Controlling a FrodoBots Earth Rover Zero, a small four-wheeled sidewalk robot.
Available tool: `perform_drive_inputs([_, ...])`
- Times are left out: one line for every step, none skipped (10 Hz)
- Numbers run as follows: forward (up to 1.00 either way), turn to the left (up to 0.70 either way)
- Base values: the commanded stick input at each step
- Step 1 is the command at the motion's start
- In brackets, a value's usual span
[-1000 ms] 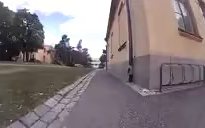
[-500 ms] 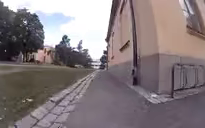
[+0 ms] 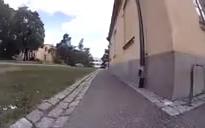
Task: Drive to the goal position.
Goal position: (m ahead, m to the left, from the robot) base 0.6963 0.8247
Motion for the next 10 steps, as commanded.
perform_drive_inputs([0.85, 0.01])
perform_drive_inputs([0.85, 0.01])
perform_drive_inputs([0.85, 0.01])
perform_drive_inputs([0.85, 0.01])
perform_drive_inputs([0.85, 0.01])
perform_drive_inputs([0.85, 0.01])
perform_drive_inputs([0.85, 0.01])
perform_drive_inputs([0.85, 0.01])
perform_drive_inputs([0.85, 0.01])
perform_drive_inputs([0.85, -0.12])
